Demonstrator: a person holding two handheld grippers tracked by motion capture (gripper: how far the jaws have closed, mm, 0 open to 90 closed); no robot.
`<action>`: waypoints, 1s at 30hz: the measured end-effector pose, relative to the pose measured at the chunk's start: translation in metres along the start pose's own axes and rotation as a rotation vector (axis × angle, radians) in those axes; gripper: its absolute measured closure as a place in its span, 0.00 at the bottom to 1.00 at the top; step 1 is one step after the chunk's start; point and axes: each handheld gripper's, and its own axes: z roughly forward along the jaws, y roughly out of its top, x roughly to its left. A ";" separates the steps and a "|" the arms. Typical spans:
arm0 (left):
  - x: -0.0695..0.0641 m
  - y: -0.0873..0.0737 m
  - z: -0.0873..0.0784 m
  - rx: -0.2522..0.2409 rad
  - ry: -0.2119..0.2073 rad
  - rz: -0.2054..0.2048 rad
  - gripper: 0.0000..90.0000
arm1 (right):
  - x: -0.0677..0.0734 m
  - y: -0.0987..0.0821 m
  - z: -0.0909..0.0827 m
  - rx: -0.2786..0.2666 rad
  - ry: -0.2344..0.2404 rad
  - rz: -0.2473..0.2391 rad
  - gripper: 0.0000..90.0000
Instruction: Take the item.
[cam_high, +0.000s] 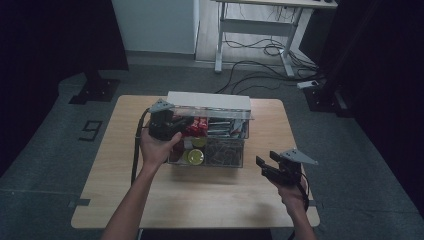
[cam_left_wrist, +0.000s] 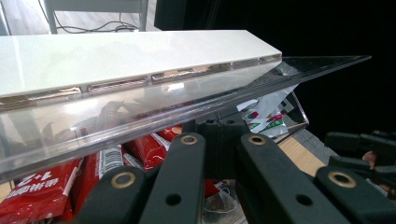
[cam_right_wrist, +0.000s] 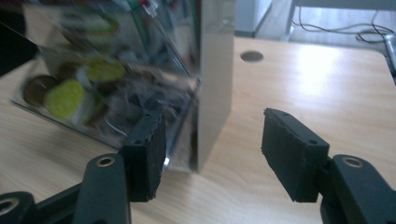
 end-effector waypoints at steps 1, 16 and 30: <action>0.000 0.000 0.000 0.001 0.000 0.000 1.00 | 0.001 0.003 0.000 -0.005 0.003 -0.002 0.46; 0.001 0.000 -0.001 0.006 0.002 -0.005 1.00 | 0.024 0.051 0.005 -0.055 0.062 -0.052 0.53; 0.002 0.000 0.002 0.004 0.000 -0.015 1.00 | 0.029 0.068 0.023 -0.053 0.068 -0.046 0.56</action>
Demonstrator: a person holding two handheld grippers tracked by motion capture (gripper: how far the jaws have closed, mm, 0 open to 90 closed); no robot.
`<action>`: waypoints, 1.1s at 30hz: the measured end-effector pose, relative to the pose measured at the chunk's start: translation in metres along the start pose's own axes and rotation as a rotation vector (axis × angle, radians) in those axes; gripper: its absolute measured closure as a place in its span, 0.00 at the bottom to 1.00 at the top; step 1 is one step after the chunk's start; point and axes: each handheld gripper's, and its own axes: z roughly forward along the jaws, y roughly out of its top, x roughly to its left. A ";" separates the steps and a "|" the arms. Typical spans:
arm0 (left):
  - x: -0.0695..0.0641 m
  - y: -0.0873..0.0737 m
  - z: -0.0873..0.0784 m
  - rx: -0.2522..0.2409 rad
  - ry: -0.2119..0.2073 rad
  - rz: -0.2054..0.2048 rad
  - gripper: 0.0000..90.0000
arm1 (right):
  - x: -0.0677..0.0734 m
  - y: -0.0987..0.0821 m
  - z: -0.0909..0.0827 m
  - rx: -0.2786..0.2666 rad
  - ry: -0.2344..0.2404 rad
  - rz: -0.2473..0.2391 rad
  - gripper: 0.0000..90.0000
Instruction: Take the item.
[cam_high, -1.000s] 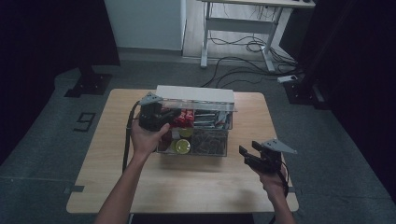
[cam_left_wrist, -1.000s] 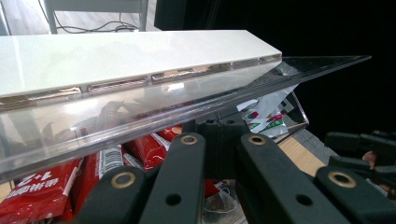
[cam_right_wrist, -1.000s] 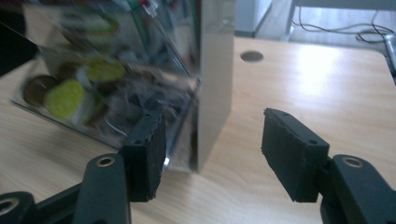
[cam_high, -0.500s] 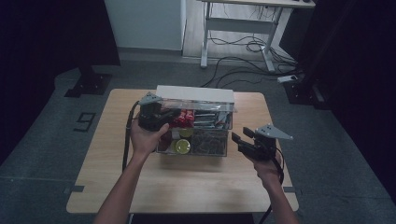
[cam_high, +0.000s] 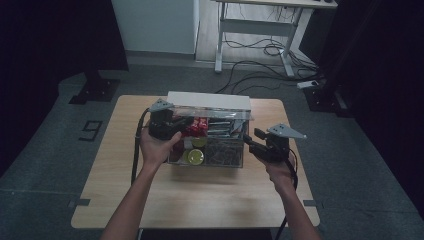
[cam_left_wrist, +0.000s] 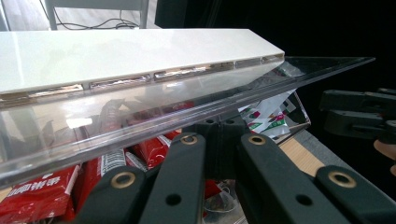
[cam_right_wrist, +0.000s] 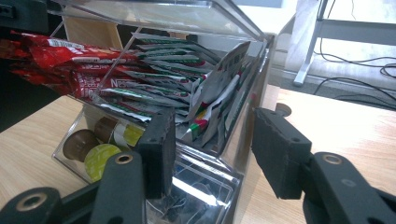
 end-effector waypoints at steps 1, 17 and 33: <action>0.000 0.000 0.000 0.001 0.000 0.000 1.00 | 0.000 0.001 0.002 0.003 -0.002 0.000 0.56; 0.001 0.002 0.002 0.003 -0.002 -0.004 1.00 | 0.004 0.012 0.020 -0.016 -0.027 0.011 0.59; -0.001 0.005 0.001 0.006 -0.010 -0.005 1.00 | 0.008 0.022 0.037 -0.020 -0.072 -0.008 0.63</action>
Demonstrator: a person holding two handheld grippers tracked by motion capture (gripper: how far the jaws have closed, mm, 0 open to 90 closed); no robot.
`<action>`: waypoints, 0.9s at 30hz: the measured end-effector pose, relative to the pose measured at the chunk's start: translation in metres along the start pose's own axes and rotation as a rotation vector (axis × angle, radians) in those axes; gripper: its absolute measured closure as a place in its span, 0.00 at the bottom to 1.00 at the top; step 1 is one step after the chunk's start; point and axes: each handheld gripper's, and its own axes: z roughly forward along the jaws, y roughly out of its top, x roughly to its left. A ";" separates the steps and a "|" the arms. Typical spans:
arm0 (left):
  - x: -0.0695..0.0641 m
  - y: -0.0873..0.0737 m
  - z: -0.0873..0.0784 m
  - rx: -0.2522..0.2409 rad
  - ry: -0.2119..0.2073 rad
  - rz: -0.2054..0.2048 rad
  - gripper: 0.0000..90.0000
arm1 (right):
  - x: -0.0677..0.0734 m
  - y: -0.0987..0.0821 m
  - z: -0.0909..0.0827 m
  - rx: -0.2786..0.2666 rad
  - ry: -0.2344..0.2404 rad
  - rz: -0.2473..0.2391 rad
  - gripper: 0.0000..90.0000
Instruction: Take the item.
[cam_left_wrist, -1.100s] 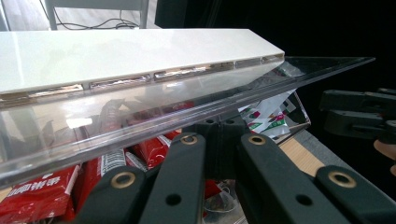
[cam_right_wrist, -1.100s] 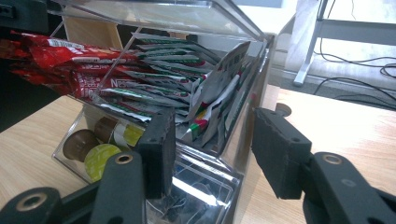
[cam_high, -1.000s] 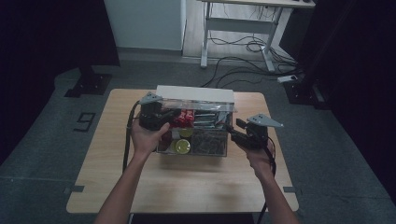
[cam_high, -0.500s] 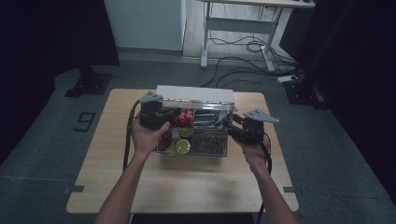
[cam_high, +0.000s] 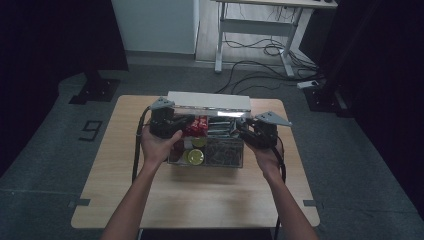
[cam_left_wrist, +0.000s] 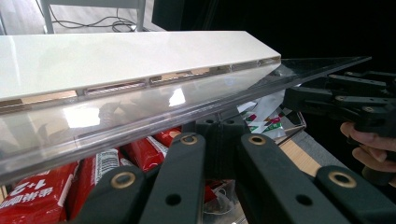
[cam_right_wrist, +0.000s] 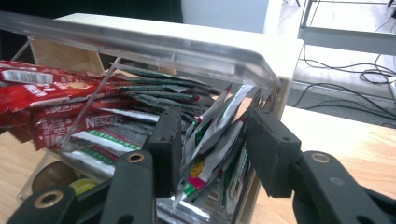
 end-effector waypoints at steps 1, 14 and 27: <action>0.000 0.000 0.000 -0.001 -0.001 0.000 1.00 | 0.000 0.001 0.002 -0.001 -0.007 -0.003 0.63; 0.001 0.000 -0.001 -0.005 -0.007 -0.004 1.00 | -0.001 0.001 0.021 -0.006 -0.068 0.015 0.89; 0.002 -0.001 0.000 -0.008 -0.009 -0.010 1.00 | -0.004 -0.002 0.005 -0.021 0.001 0.038 0.98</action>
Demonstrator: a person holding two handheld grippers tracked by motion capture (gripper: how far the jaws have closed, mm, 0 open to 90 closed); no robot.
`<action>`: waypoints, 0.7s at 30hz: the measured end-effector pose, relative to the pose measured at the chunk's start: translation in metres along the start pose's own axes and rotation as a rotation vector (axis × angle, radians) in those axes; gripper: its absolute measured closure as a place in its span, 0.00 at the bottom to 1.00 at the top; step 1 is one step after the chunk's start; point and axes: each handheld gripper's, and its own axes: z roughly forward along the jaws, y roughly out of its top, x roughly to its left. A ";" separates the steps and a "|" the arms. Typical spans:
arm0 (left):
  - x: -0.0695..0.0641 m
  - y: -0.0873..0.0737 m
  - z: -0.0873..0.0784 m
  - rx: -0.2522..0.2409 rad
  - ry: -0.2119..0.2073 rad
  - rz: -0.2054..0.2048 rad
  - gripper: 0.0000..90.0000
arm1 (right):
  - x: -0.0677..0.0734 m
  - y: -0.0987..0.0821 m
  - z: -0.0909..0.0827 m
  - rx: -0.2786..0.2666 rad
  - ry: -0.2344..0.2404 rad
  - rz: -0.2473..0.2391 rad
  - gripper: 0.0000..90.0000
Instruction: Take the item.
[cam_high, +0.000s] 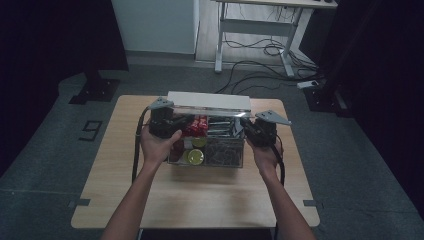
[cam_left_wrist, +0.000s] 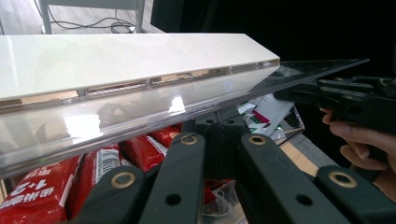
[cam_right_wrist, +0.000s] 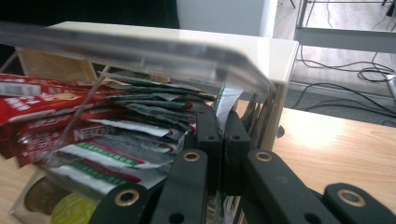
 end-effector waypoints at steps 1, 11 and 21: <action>0.000 0.000 0.000 0.001 -0.001 -0.001 1.00 | -0.001 -0.002 -0.004 -0.005 0.015 0.012 0.98; 0.000 0.001 0.001 -0.001 0.003 -0.004 1.00 | -0.012 -0.010 -0.021 -0.039 0.044 0.064 0.98; -0.002 0.002 0.005 0.005 0.001 -0.009 1.00 | -0.016 -0.009 -0.045 -0.097 0.045 0.056 0.99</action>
